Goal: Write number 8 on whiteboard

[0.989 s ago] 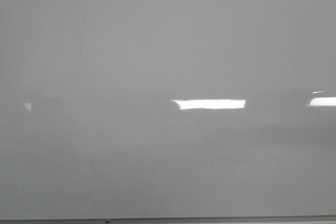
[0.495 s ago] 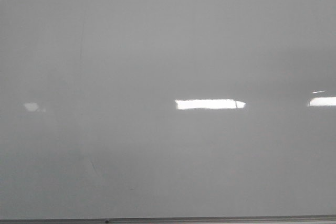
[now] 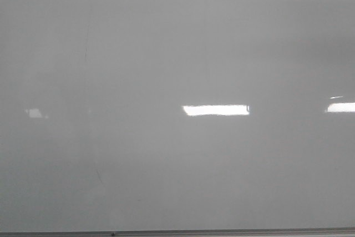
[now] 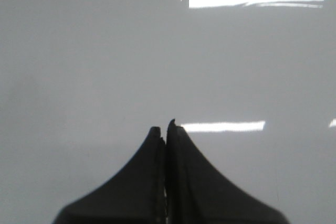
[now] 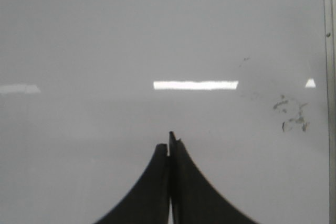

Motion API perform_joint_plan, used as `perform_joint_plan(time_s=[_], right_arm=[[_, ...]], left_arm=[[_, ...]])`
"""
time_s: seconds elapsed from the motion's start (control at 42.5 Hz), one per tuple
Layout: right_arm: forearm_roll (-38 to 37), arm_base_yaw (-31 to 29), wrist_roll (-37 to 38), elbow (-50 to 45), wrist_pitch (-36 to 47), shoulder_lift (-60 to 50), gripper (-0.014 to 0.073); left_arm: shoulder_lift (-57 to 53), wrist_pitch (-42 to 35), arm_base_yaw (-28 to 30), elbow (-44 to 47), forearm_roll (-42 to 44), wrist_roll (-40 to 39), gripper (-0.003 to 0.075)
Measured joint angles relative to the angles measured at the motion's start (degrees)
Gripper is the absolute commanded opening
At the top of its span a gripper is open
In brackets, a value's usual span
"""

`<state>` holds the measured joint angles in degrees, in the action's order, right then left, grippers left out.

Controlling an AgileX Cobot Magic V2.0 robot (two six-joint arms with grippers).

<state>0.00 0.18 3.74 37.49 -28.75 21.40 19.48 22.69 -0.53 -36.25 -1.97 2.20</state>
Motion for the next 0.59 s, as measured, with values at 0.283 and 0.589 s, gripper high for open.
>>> perform_joint_plan(time_s=[0.283, 0.589], right_arm=[[0.0, 0.0, 0.0, -0.4, -3.2, 6.8, -0.0067], [0.0, 0.0, -3.3, -2.3, -4.0, 13.2, 0.0029]], left_arm=[[7.4, 3.7, 0.0, 2.5, 0.0, 0.0, -0.002], [12.6, 3.7, 0.0, 3.6, 0.0, 0.0, -0.0019]])
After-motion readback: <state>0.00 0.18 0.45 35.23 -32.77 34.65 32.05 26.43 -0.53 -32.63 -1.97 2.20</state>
